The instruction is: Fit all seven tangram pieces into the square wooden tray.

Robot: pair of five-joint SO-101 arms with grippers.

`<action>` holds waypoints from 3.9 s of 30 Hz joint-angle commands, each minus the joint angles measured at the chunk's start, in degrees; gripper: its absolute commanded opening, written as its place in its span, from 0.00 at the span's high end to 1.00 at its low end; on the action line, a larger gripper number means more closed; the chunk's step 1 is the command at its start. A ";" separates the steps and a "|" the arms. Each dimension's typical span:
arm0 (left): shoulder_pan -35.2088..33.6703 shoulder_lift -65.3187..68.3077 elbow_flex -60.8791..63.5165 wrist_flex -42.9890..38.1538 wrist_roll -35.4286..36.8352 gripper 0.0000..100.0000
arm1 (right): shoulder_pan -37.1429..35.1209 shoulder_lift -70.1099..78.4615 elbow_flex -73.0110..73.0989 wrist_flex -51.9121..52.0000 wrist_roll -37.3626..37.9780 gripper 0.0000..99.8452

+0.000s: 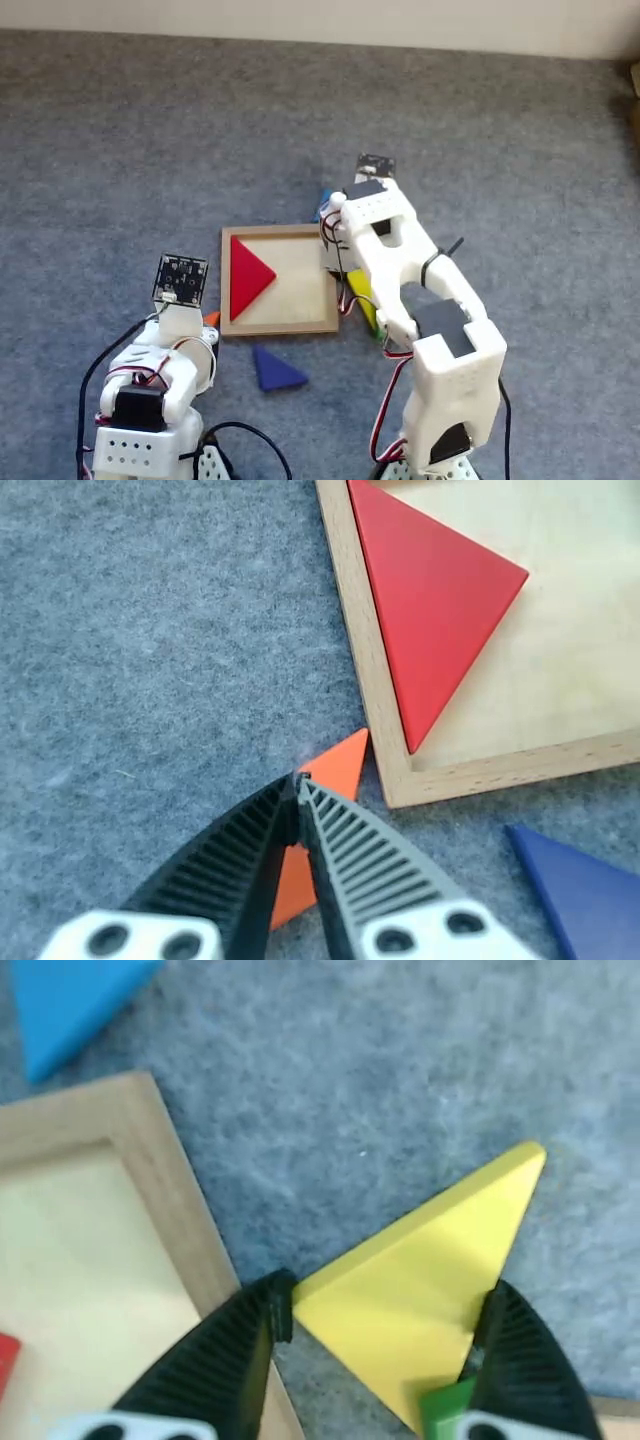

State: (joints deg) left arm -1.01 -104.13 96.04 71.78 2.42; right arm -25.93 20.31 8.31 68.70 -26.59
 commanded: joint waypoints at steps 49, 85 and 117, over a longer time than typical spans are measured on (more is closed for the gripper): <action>-0.22 0.04 1.19 0.26 0.53 0.99 | -0.57 1.36 -2.77 1.19 3.87 0.66; -0.22 0.04 1.19 0.26 0.53 0.99 | -5.58 -11.74 -4.18 1.19 20.48 0.85; -0.22 0.04 1.19 0.26 0.53 0.99 | 6.55 4.35 -5.32 -3.21 -4.66 0.67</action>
State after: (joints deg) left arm -1.01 -104.13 96.04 71.78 2.42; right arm -20.22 24.26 4.97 66.68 -30.73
